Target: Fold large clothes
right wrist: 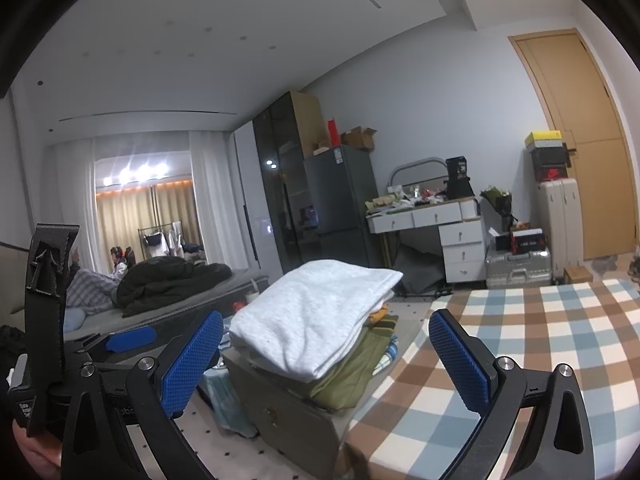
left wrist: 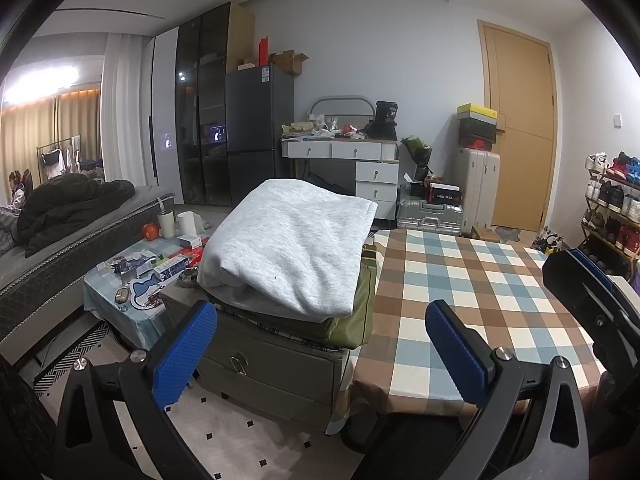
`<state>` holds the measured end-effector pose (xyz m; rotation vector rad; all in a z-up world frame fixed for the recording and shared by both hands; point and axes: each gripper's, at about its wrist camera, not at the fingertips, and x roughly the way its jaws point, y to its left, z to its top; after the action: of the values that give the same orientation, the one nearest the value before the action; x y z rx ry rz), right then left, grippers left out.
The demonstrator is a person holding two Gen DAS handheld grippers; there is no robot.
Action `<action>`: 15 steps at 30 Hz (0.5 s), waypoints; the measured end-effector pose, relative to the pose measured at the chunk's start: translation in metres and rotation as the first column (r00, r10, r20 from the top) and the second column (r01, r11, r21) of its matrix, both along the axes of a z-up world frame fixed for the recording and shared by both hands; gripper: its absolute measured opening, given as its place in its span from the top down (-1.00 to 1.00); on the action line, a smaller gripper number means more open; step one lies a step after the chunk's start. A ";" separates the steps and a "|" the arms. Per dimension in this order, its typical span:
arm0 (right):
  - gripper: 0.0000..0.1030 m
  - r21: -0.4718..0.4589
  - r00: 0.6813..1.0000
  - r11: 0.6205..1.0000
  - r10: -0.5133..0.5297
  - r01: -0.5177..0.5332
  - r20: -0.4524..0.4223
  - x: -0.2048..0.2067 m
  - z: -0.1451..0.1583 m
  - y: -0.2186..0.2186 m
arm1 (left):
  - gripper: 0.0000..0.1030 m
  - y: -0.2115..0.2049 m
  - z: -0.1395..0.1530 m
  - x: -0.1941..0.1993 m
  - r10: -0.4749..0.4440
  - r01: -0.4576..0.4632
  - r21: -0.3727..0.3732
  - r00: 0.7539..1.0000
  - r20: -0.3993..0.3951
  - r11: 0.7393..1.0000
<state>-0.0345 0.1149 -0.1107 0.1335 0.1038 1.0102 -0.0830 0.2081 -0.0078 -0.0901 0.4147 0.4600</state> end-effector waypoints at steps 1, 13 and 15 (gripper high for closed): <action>-1.00 0.001 1.000 1.000 0.000 0.000 -0.002 0.000 0.000 0.000 | -0.98 0.000 0.000 0.000 -0.003 0.003 -0.001 1.000 0.000 1.000; -1.00 0.006 1.000 1.000 -0.003 0.003 -0.007 0.003 0.001 -0.003 | -0.98 0.003 0.000 0.002 -0.015 0.015 -0.001 1.000 0.000 1.000; -1.00 0.007 1.000 1.000 -0.004 0.004 -0.010 0.003 0.000 -0.003 | -0.98 0.003 0.000 0.001 -0.015 0.015 -0.001 1.000 0.002 1.000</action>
<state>-0.0314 0.1118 -0.1106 0.1449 0.1088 1.0057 -0.0816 0.2109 -0.0075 -0.0878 0.4136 0.4449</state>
